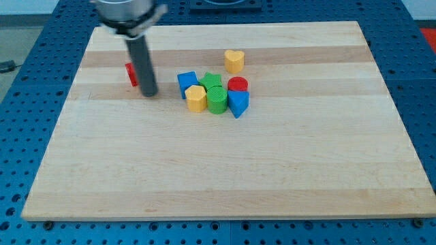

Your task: Push the red star above the green star

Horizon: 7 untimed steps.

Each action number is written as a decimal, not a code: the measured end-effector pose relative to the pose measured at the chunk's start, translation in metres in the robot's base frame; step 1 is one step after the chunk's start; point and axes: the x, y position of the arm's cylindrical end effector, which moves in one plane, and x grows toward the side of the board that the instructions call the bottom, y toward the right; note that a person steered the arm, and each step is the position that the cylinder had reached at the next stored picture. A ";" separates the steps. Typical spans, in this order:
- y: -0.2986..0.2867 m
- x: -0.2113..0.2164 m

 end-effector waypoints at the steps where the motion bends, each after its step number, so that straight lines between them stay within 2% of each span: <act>1: -0.069 -0.001; 2: -0.116 -0.043; 3: -0.086 -0.071; 4: -0.069 -0.020; 5: -0.052 0.001; 7: 0.013 -0.054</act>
